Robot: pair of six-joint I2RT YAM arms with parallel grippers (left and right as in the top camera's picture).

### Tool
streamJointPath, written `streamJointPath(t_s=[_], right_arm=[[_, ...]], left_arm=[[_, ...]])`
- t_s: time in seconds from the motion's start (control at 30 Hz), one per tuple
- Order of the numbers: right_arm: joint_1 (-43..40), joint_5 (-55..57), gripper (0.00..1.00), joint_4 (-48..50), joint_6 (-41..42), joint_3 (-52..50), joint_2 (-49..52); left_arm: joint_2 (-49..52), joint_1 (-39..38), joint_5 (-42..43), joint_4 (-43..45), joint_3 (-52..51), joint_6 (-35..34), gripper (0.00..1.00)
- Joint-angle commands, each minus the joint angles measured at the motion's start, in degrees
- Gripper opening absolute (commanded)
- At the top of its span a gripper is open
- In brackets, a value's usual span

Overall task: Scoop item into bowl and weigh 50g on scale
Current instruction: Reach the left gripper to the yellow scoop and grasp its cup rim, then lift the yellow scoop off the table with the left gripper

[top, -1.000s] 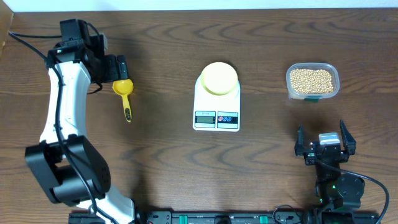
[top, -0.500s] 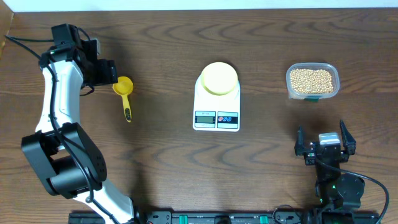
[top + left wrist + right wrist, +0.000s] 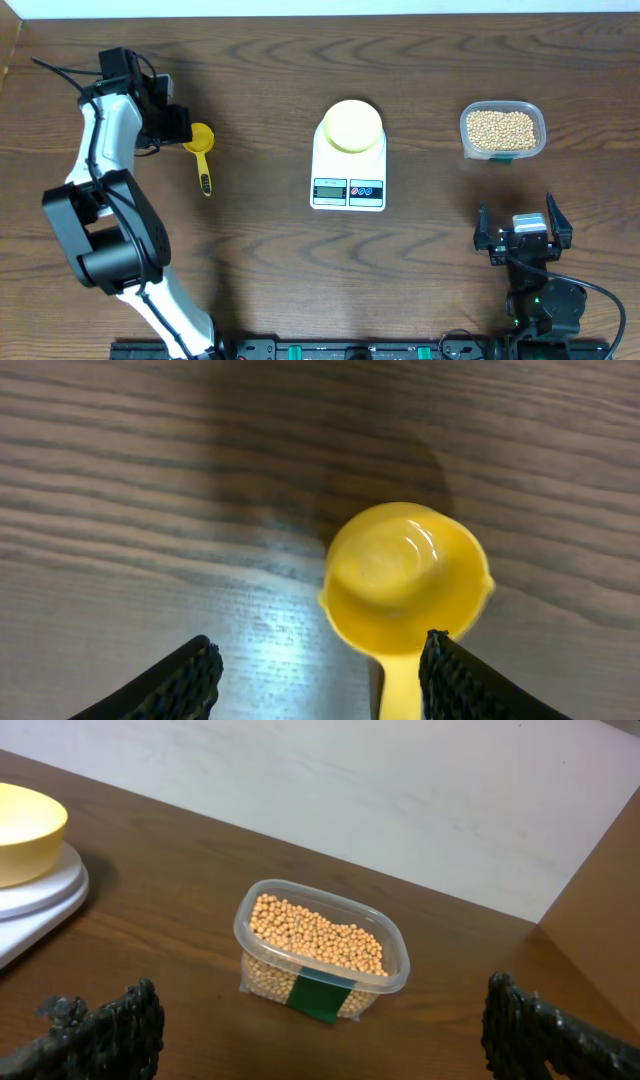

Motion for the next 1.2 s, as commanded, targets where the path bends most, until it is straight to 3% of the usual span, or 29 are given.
streamJointPath(t_s=[0.0, 0.27, 0.4, 0.47, 1.17], right_arm=[[0.0, 0.0, 0.99, -0.2, 0.4, -0.1, -0.3], [0.0, 0.0, 0.99, -0.2, 0.4, -0.1, -0.3], [0.0, 0.0, 0.99, -0.2, 0.4, -0.1, -0.3], [0.0, 0.0, 0.99, -0.2, 0.4, -0.1, -0.3], [0.0, 0.0, 0.99, -0.2, 0.4, -0.1, -0.3]], left_arm=[[3.2, -0.1, 0.9, 2.1, 0.9, 0.3, 0.63], [6.5, -0.5, 1.0, 6.9, 0.9, -2.1, 0.56], [7.1, -0.5, 1.0, 7.7, 0.9, -2.3, 0.38], [7.3, -0.5, 1.0, 8.0, 0.8, -2.3, 0.34], [8.1, -1.2, 0.8, 8.1, -2.8, -7.5, 0.33]])
